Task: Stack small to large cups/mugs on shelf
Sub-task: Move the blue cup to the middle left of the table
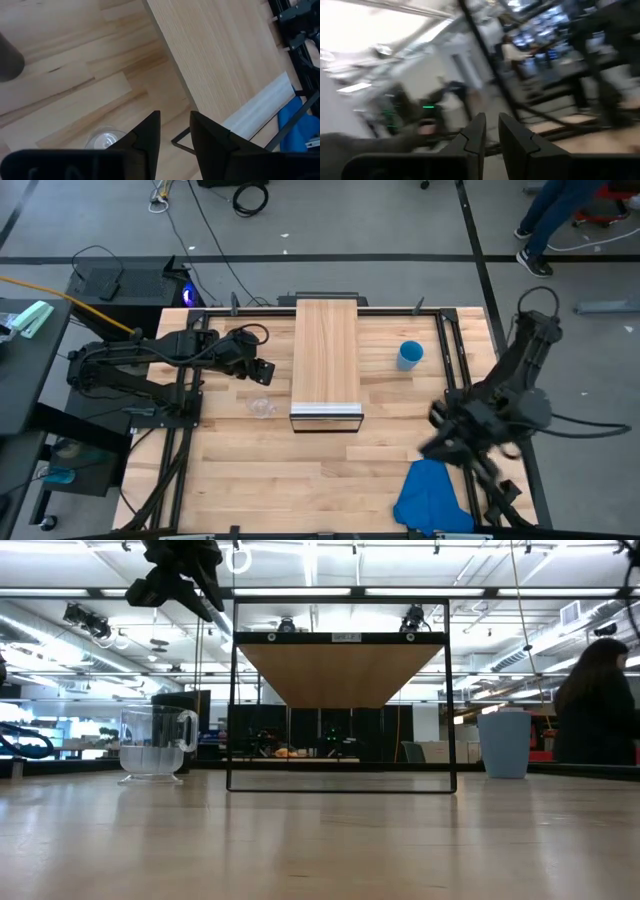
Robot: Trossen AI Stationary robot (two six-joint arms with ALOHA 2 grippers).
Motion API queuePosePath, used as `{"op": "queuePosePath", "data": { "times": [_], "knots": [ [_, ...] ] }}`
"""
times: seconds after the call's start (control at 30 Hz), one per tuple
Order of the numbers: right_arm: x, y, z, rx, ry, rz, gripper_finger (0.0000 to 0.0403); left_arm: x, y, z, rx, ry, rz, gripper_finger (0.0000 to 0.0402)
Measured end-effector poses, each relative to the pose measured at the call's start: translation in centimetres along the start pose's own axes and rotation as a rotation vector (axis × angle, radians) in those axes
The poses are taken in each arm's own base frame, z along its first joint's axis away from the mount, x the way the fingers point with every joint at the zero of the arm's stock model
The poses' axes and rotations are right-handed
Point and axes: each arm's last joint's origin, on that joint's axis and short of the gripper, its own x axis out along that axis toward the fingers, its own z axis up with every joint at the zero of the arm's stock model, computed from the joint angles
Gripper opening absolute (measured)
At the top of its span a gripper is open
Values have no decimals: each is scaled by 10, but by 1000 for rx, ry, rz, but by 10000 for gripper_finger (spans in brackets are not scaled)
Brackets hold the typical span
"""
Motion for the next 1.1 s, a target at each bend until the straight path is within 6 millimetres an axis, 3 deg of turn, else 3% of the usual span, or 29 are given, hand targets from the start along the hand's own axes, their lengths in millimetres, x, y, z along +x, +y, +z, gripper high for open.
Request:
{"op": "queuePosePath", "data": {
  "times": [0.27,0.43,0.63,0.77,0.9,1.1],
  "knots": [
    [33,-77,28,-106,54,-259,58,0,0,0,5,-1,-2,111],
    [31,-136,61,-101,27,-343,58,-1,-4,-3,34,2,-20,114],
    [-9,-208,93,-1,26,-609,58,-2,-8,-11,67,12,-32,110],
    [-44,-244,99,161,81,-778,58,-3,-11,-16,76,-7,-25,114],
    [-73,-262,94,335,156,-917,58,-4,-13,-19,76,-36,-13,113],
    [-103,-270,81,479,273,-1109,58,-5,-14,-21,73,-57,-6,111]
  ]
}}
